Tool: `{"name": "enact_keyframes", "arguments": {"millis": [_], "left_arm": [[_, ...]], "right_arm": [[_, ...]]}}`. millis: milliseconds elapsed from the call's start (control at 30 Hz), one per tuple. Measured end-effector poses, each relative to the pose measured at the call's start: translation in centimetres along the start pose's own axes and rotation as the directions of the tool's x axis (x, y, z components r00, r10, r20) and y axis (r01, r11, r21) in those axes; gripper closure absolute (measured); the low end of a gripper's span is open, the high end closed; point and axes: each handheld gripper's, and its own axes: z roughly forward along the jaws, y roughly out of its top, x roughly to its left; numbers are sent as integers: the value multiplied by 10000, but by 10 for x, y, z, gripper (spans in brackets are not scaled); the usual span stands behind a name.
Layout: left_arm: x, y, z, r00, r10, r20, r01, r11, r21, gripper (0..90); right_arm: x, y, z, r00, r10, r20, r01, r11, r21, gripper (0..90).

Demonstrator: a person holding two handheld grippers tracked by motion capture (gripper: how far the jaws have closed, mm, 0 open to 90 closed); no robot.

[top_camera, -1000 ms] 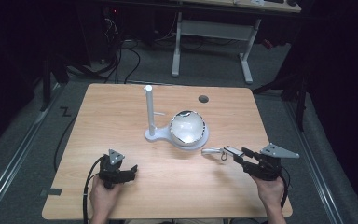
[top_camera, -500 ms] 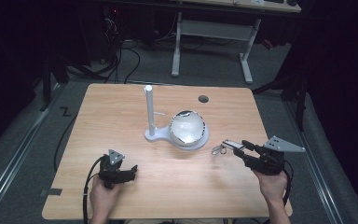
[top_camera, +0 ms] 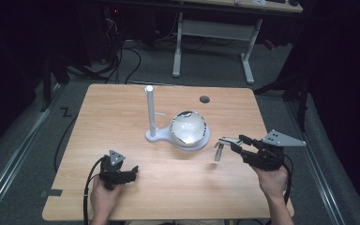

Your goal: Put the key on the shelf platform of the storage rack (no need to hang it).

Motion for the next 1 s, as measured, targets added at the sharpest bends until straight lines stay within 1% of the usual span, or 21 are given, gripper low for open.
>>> {"name": "enact_keyframes", "arguments": {"millis": [67,200,300,400,533,567,700,800,833,867,1000], "left_arm": [[0,0,0,10000,-4,1,4,10000,3,167],[0,0,0,10000,-1,1,1,10000,5,167],[0,0,0,10000,-7,-2,7,10000,4,167],[0,0,0,10000,-9,-5,9,10000,4,167],[0,0,0,10000,-11,-2,11,10000,6,167],[0,0,0,10000,-4,2,4,10000,9,167],[0,0,0,10000,-26,-5,26,10000,8,167],[0,0,0,10000,-9,1,9,10000,11,167],[0,0,0,10000,-9,1,9,10000,11,167],[0,0,0,10000,-8,0,8,10000,9,167],[0,0,0,10000,4,3,-4,10000,9,167]], "right_arm": [[2,5,1,9999,-39,-157,38,10000,-85,519],[7,14,5,9993,-222,-314,217,9996,-164,519],[10,21,7,9988,-284,-387,274,9993,-271,519],[13,27,11,9978,-269,-604,247,9990,-374,519],[16,34,15,9968,-287,-748,262,9991,-338,519],[17,38,18,9957,-342,-859,313,9989,-354,519],[20,44,19,9946,-419,-950,388,9987,-341,519],[22,53,21,9926,-596,-1063,566,9979,-311,519],[22,53,21,9926,-596,-1063,566,9979,-311,519],[23,57,23,9920,-602,-1111,572,9979,-293,519],[22,64,27,9906,-544,-1251,506,9982,-334,519]]}}
